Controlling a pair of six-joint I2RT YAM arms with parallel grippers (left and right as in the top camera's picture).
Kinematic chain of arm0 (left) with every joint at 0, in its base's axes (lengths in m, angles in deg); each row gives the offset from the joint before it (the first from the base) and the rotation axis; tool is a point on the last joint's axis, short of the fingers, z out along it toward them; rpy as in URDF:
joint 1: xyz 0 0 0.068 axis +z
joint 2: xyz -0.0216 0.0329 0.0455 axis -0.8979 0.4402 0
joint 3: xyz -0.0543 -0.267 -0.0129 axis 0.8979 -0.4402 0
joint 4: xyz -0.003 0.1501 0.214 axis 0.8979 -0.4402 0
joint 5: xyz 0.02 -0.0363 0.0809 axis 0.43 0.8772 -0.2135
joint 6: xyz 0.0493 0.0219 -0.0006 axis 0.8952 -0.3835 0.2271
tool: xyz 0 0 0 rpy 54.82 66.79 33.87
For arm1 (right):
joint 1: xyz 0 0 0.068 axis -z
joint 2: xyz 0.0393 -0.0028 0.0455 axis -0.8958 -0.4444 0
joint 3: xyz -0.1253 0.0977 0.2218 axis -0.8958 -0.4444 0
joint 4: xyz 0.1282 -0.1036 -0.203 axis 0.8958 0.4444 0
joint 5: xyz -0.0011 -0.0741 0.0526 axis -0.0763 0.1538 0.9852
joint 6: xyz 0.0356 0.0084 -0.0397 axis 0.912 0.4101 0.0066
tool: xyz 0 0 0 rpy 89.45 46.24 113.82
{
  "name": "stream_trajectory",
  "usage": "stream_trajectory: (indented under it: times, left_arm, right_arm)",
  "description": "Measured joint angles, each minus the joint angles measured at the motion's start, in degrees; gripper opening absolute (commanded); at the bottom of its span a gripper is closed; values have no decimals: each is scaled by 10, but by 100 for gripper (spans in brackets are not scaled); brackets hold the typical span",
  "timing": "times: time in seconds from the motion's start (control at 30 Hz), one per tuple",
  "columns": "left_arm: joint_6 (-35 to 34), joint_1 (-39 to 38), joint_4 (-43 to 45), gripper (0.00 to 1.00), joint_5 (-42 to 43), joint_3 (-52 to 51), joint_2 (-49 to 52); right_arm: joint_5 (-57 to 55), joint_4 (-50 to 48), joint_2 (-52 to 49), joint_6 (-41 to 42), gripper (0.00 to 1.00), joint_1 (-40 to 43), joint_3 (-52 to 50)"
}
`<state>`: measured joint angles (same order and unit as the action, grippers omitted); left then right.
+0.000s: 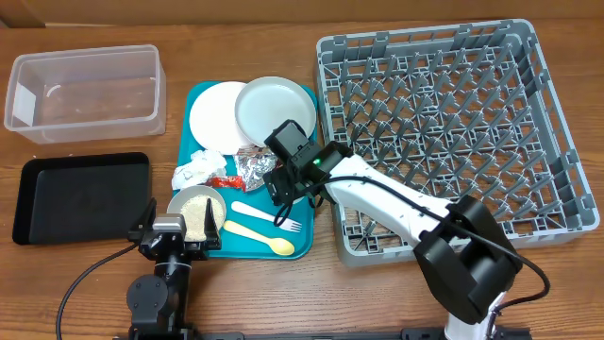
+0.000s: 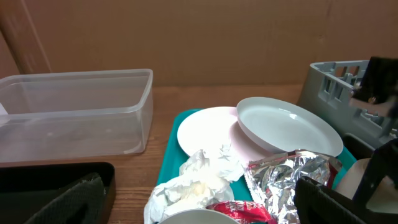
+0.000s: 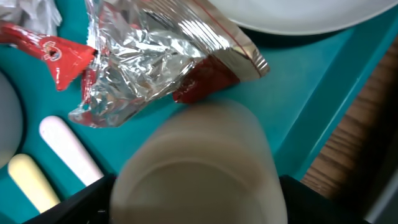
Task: Sort waste into correct bins and load items into the dishwasher rack
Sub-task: 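Grasp the white cup with the right gripper and lift it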
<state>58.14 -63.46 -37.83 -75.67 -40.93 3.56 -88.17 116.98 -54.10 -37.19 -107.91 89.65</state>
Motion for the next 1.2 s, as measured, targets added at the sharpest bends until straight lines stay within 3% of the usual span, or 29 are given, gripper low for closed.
stream_trajectory:
  times: [0.23,0.5,0.6,0.77,0.83,0.9,1.07,1.2]
  left_arm:
    - [0,0,0,100,0,0,0]
    - [0,0,0,100,0,0,0]
    - [0,0,0,100,0,0,0]
    - [0,0,0,100,0,0,0]
    - [0,0,0,100,0,0,0]
    - [0,0,0,100,0,0,0]
    - [0,0,0,100,0,0,0]
    - [0,0,0,100,0,0,0]
  right_arm:
    - [-17,-7,-3,0,79,0,0]
    - [-23,-2,-3,-24,84,-1,0]
    - [-20,3,-3,-33,78,-1,5]
    - [-19,4,-3,-43,59,-4,23]
    - [-21,10,-2,-45,68,-8,26]
    - [-20,14,-2,-45,70,-9,27]
    - [-20,25,-2,-44,54,-10,29]
    - [-17,61,-1,-45,50,-11,39]
